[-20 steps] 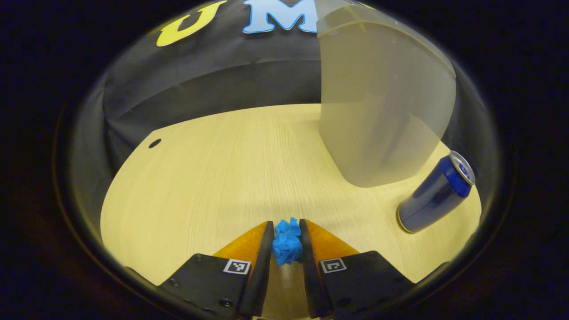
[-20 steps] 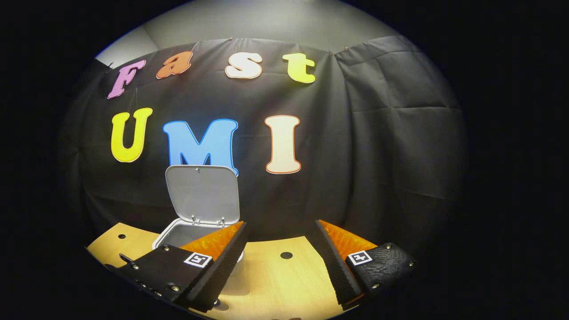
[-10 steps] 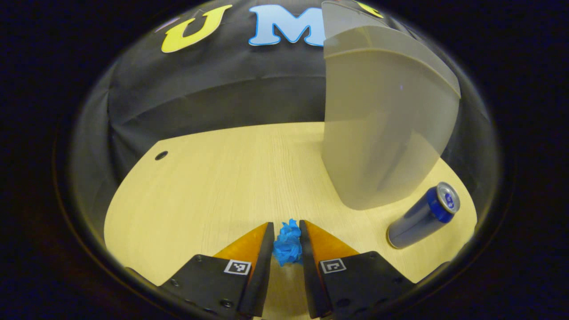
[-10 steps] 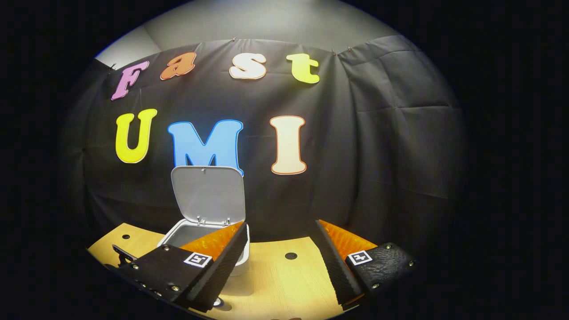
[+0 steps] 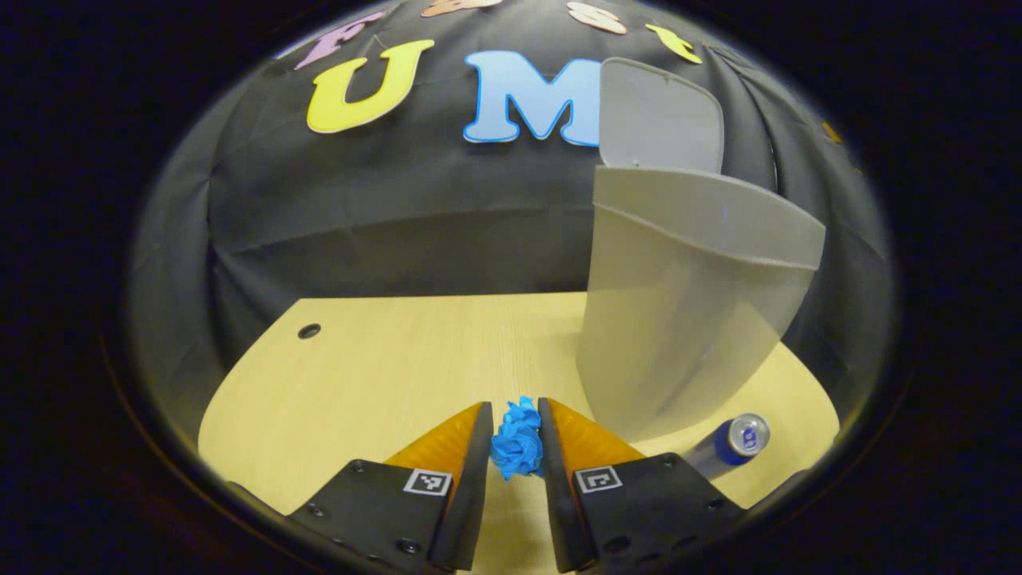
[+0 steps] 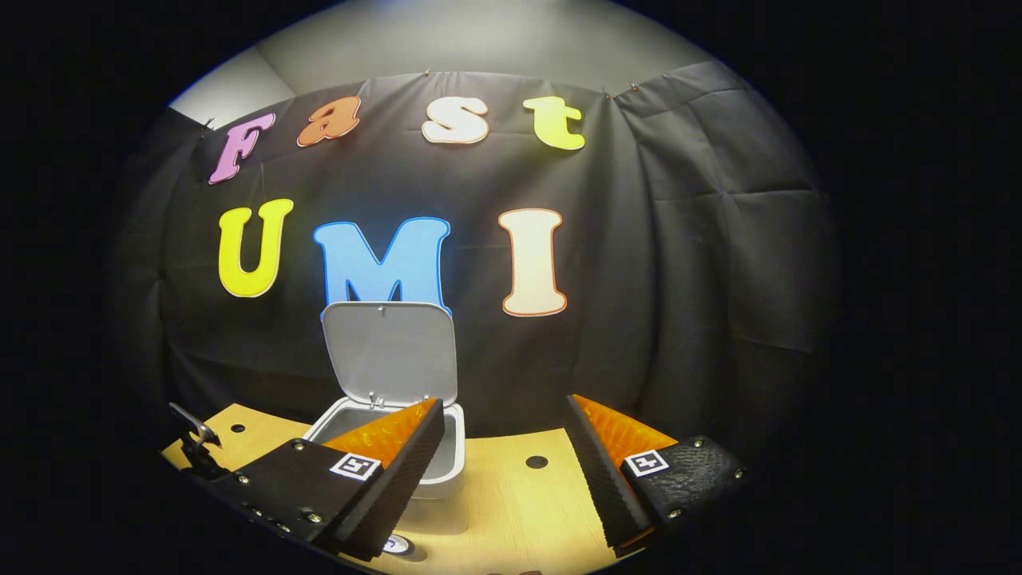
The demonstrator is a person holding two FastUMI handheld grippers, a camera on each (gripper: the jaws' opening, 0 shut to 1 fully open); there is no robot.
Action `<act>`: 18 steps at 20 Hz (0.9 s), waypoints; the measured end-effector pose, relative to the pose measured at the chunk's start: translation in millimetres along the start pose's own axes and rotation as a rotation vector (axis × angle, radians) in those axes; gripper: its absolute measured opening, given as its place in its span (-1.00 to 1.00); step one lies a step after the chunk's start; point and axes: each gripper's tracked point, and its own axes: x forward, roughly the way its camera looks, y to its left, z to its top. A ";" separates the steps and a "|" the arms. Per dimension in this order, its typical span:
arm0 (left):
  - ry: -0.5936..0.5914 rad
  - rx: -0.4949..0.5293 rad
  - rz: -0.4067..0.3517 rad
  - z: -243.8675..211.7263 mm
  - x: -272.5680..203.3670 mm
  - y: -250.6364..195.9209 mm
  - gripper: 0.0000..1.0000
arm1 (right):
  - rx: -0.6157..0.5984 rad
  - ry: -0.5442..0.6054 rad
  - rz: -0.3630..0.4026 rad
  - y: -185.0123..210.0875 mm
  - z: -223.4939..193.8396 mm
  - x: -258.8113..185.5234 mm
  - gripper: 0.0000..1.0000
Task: Press the lid of the desktop garbage bin to open it, pick up the crumpled paper on the desktop and throw it into the bin, then pick up the pop can on the desktop and drop it into the bin, and finally close the garbage bin lid.
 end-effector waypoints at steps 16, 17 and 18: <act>-0.269 0.025 -0.058 156.2 -34.9 -25.3 -0.17 | 0.031 -0.008 0.041 11.8 -9.9 7.8 0.92; -0.281 0.027 -0.065 164.4 -37.4 -29.6 -0.13 | 0.032 -0.009 0.041 11.4 -10.1 8.2 0.92; -0.295 0.033 -0.071 173.3 -39.6 -34.2 -0.13 | 0.032 -0.011 0.039 11.0 -9.3 7.2 0.92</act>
